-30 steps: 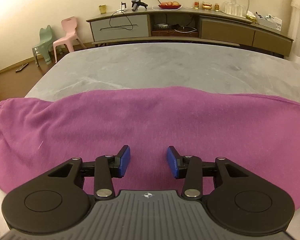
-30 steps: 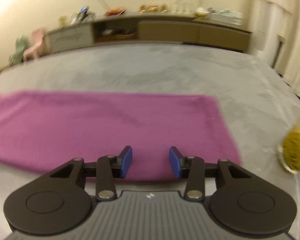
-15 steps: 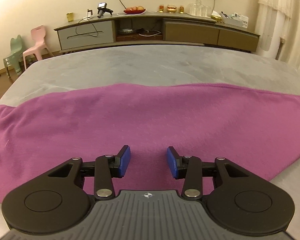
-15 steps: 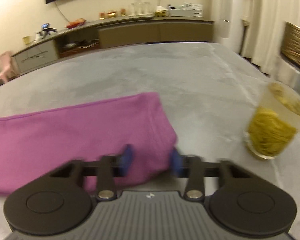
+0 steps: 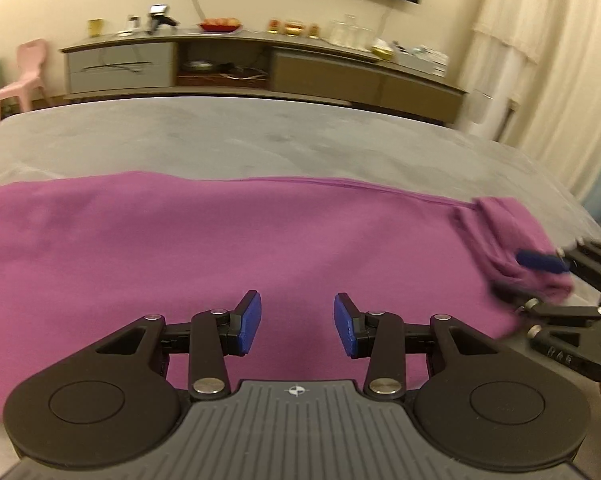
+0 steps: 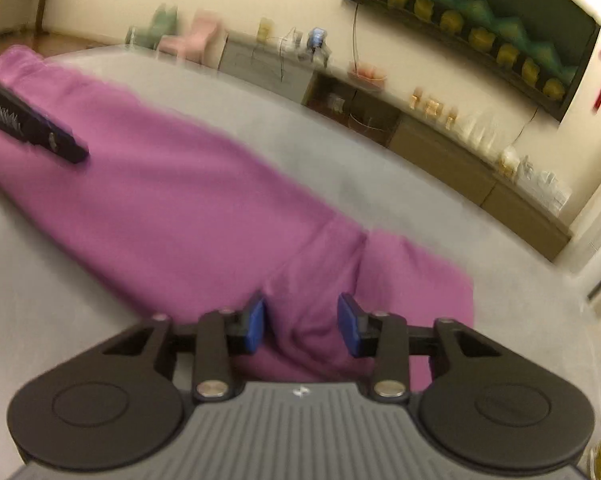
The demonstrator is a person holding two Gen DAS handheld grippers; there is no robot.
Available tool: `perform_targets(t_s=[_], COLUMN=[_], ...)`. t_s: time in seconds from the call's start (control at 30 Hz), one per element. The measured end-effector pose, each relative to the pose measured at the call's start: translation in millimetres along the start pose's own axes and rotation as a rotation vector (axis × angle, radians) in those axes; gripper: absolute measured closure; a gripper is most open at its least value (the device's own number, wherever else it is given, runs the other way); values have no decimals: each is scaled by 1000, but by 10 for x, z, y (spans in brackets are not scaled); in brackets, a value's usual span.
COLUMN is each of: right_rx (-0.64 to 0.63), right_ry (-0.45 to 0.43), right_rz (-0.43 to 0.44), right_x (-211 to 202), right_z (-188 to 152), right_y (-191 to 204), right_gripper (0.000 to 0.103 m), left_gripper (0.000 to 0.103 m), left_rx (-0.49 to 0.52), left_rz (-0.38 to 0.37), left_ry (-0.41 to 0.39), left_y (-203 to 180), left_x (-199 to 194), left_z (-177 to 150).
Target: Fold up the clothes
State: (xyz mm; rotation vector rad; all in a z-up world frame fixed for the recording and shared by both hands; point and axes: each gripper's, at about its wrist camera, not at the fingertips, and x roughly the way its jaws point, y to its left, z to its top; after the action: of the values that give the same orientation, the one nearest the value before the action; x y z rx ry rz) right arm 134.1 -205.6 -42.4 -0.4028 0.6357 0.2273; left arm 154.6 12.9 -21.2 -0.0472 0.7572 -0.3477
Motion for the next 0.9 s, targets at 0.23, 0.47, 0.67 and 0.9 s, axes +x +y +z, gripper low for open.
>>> perform_targets(t_s=[0.23, 0.47, 0.67, 0.9], right_rx=[350, 358, 284, 283], right_ry=[-70, 98, 100, 48], right_rz=[119, 121, 165, 180], right_x=[-370, 58, -79, -167], right_z=[-12, -207, -241, -222], right_y=[-679, -787, -648, -684], right_gripper=[61, 66, 76, 100], left_gripper=[59, 59, 57, 74], left_rx=[7, -67, 3, 21], left_rz=[-143, -199, -146, -136], left_ry=[-1, 104, 99, 91], left_y=[-627, -1055, -1319, -1438], left_x=[315, 1086, 1260, 1227], left_z=[337, 480, 443, 457])
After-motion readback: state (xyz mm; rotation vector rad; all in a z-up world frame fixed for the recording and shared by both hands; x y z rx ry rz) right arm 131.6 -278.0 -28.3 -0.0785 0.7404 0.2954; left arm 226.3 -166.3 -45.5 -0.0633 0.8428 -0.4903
